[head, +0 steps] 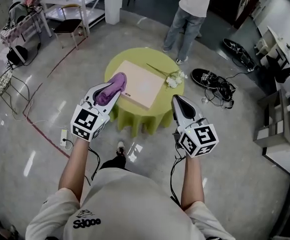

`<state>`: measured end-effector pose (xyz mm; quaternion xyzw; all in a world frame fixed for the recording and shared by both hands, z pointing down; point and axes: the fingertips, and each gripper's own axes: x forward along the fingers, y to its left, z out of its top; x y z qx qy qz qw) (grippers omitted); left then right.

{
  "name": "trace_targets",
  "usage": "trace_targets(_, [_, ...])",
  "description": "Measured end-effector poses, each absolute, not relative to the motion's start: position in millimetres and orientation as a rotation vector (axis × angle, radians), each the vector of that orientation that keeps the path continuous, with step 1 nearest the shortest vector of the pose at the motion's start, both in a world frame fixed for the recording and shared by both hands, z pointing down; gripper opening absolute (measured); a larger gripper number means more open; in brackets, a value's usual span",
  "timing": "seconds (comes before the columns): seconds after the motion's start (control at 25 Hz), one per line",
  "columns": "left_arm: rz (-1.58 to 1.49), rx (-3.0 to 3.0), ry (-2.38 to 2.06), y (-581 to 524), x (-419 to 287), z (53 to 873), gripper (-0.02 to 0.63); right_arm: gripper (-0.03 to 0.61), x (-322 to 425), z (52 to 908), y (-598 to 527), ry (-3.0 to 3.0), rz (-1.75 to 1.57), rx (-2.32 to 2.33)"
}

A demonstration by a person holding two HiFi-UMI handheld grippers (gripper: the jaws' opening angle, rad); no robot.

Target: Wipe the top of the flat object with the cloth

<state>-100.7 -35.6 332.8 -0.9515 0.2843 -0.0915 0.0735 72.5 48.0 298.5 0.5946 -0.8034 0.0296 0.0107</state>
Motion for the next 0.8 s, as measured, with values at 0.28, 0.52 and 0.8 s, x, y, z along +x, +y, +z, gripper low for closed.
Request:
trace_targets(0.28, [-0.281, -2.879, 0.832, -115, -86, 338, 0.109, 0.009, 90, 307, -26, -2.419, 0.100, 1.903])
trace_targets(0.52, [-0.325, -2.898, 0.836, -174, -73, 350, 0.109, 0.009, 98, 324, -82, -2.383, 0.152, 1.899])
trace_targets(0.8, [-0.422, -2.928, 0.839, -224, -61, 386, 0.109, 0.009, 120, 349, -128, -2.303, 0.230, 1.956])
